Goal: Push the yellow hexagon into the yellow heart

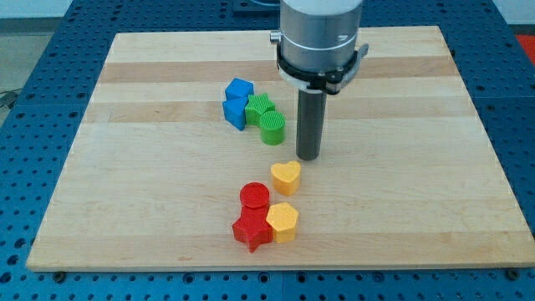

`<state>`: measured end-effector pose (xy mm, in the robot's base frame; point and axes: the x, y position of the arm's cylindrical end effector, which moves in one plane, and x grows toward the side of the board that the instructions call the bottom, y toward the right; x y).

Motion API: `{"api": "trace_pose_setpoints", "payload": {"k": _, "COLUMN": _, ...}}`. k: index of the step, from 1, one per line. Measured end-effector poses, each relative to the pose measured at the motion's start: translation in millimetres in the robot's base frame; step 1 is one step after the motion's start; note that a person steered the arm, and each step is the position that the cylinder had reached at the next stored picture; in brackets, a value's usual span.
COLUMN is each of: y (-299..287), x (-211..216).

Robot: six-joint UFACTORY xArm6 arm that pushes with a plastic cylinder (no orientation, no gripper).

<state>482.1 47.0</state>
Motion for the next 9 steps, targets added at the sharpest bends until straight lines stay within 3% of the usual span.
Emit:
{"api": "trace_pose_setpoints", "payload": {"k": 1, "y": 62.8, "x": 96.9}}
{"api": "trace_pose_setpoints", "payload": {"k": 2, "y": 79.2, "x": 134.7}}
{"api": "trace_pose_setpoints", "payload": {"k": 3, "y": 75.1, "x": 136.9}}
{"api": "trace_pose_setpoints", "payload": {"k": 5, "y": -38.8, "x": 131.9}}
{"api": "trace_pose_setpoints", "payload": {"k": 6, "y": -39.6, "x": 131.9}}
{"api": "trace_pose_setpoints", "payload": {"k": 7, "y": -39.6, "x": 107.2}}
{"api": "trace_pose_setpoints", "payload": {"k": 9, "y": -40.3, "x": -4.9}}
